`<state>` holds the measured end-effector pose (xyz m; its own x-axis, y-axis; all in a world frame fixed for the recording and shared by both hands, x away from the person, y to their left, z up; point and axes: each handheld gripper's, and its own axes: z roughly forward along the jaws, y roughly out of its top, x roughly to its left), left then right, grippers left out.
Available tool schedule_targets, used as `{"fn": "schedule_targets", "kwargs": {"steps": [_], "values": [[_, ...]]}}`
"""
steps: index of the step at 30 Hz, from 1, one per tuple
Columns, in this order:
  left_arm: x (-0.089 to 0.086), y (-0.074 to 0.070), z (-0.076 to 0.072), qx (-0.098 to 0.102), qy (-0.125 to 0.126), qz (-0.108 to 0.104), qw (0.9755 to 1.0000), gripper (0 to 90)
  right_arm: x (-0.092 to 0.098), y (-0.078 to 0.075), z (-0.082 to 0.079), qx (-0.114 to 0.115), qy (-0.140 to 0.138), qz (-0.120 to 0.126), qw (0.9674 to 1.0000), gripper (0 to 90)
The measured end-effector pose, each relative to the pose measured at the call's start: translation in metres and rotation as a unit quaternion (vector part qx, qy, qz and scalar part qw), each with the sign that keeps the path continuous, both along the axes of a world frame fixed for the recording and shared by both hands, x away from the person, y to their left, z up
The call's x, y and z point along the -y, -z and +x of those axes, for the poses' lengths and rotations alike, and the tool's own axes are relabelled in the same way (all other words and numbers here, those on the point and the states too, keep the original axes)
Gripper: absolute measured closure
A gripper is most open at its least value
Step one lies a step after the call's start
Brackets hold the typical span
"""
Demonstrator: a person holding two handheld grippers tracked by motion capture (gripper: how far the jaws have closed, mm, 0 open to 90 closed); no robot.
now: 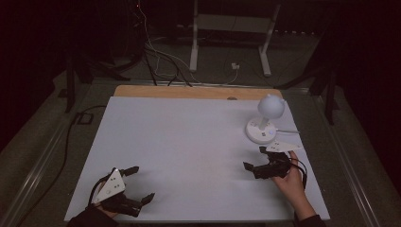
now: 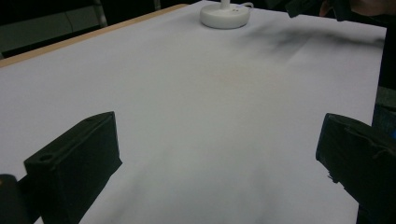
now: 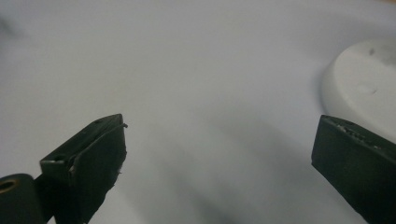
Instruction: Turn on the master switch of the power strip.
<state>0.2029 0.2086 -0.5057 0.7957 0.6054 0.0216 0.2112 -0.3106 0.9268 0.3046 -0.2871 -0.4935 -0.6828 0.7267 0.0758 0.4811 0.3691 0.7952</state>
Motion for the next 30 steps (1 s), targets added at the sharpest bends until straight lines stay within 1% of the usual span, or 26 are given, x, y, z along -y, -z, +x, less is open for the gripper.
{"fn": "schedule_targets", "kwargs": {"steps": [3, 8, 12, 16, 18, 26, 29, 30], "values": [[0.000, 0.000, 0.000, 0.000, 0.001, 0.000, 1.0000, 0.1, -0.001, 0.006, -0.004, -0.009, -0.005, -0.004, 0.9999, 3.3], [0.001, 0.000, 0.000, 0.000, 0.001, 0.002, 1.0000, 0.1, -0.001, 0.011, -0.010, -0.013, -0.016, -0.009, 0.9997, 3.3], [0.001, 0.000, 0.000, -0.001, 0.001, 0.003, 1.0000, 0.1, 0.001, 0.016, -0.016, -0.021, -0.024, -0.008, 0.9995, 3.3], [0.001, 0.001, 0.000, -0.001, 0.001, 0.005, 1.0000, 0.1, 0.004, 0.023, -0.024, -0.036, -0.033, -0.009, 0.9988, 3.2], [0.001, 0.001, 0.000, -0.001, 0.001, 0.005, 1.0000, 0.1, 0.006, 0.026, -0.027, -0.040, -0.037, -0.010, 0.9984, 3.2], [0.002, 0.001, 0.000, -0.003, 0.002, 0.007, 1.0000, 0.1, 0.010, 0.034, -0.042, -0.042, -0.057, -0.038, 0.9968, 2.5], [0.002, 0.001, 0.000, -0.003, 0.002, 0.006, 1.0000, 0.1, 0.013, 0.038, -0.047, -0.041, -0.067, -0.048, 0.9957, 2.5], [0.002, 0.001, 0.000, -0.003, 0.002, 0.007, 1.0000, 0.1, 0.013, 0.039, -0.049, -0.041, -0.071, -0.055, 0.9951, 2.5]]}}
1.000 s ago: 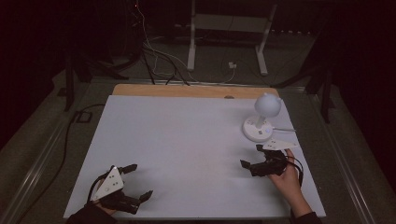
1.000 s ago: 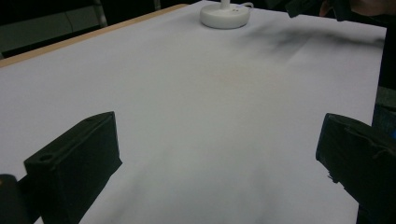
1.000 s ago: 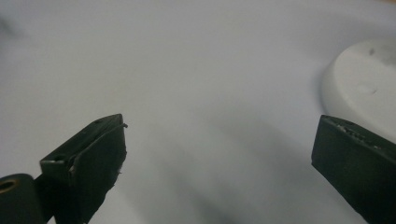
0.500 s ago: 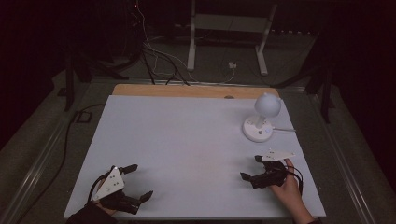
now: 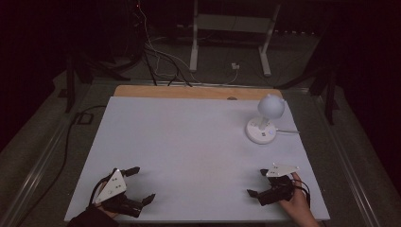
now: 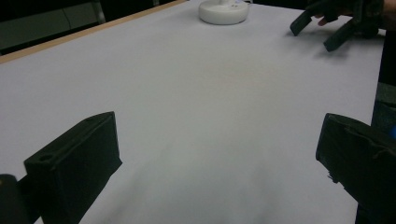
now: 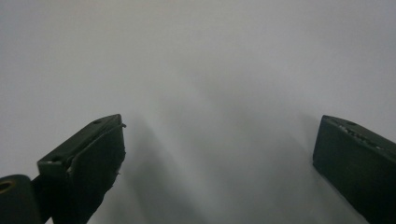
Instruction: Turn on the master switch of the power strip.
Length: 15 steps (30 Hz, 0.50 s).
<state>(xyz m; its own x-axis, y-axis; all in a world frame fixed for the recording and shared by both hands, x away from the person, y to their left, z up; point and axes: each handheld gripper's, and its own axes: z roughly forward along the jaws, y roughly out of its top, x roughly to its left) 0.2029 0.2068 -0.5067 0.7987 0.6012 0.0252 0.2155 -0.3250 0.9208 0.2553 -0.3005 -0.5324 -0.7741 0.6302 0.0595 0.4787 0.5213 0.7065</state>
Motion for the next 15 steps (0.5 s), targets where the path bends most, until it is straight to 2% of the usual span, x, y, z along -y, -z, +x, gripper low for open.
{"fn": "schedule_targets", "kwargs": {"steps": [5, 8, 15], "values": [[0.000, 0.001, 0.000, -0.001, 0.002, 0.002, 1.0000, 0.1, 0.007, 0.000, -0.009, 0.013, -0.006, -0.011, 0.9998, 2.5], [0.001, 0.001, 0.000, -0.001, 0.001, 0.003, 1.0000, 0.1, 0.011, 0.000, -0.009, 0.009, -0.001, -0.002, 1.0000, 2.5], [0.001, 0.002, 0.001, -0.003, 0.001, 0.006, 1.0000, 0.1, 0.009, 0.000, -0.007, 0.006, -0.005, -0.007, 0.9999, 2.5]]}}
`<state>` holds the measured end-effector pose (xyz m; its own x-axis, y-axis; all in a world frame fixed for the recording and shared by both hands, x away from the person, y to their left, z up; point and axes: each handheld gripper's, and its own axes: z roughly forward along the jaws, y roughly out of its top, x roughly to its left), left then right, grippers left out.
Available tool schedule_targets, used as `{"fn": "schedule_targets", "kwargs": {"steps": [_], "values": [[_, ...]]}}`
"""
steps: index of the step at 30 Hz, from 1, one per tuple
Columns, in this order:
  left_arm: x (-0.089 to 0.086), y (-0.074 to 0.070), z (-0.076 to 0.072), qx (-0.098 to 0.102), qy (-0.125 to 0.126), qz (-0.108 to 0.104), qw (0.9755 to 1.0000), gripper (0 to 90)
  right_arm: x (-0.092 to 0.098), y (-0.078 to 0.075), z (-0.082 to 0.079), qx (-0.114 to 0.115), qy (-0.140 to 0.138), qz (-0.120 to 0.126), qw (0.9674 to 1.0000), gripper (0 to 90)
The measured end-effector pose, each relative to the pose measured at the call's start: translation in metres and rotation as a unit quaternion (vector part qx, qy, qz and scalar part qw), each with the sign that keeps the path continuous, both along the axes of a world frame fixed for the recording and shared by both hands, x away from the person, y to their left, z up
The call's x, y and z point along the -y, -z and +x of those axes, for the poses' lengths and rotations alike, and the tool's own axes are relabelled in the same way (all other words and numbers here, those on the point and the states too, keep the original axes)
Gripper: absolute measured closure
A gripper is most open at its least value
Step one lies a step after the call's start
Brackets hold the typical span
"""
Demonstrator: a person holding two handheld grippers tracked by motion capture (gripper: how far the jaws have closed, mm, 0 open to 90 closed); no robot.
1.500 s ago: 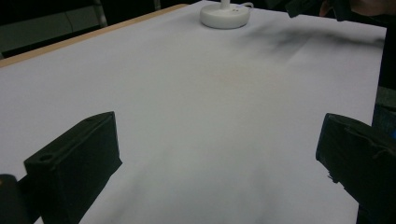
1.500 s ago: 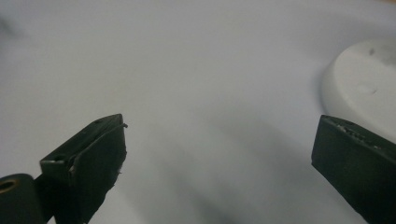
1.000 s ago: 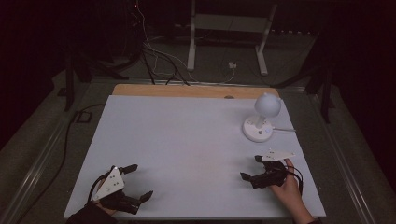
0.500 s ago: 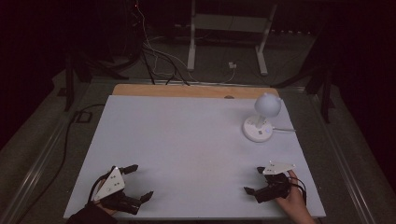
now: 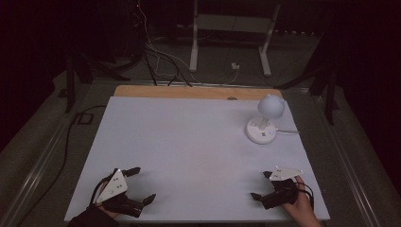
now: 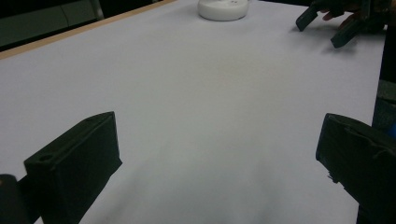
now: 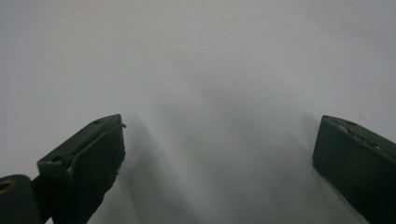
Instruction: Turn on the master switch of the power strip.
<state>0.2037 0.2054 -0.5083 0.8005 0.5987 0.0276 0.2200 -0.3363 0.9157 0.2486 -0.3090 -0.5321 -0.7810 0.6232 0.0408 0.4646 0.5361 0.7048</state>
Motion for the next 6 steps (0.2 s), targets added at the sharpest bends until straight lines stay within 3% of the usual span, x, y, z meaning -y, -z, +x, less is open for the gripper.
{"fn": "schedule_targets", "kwargs": {"steps": [6], "values": [[0.0002, -0.0001, -0.0002, 0.000, 0.000, 0.000, 1.0000, 0.1, 0.0006, -0.0016, 0.0002, 0.003, 0.002, 0.000, 1.0000, 2.5]]}}
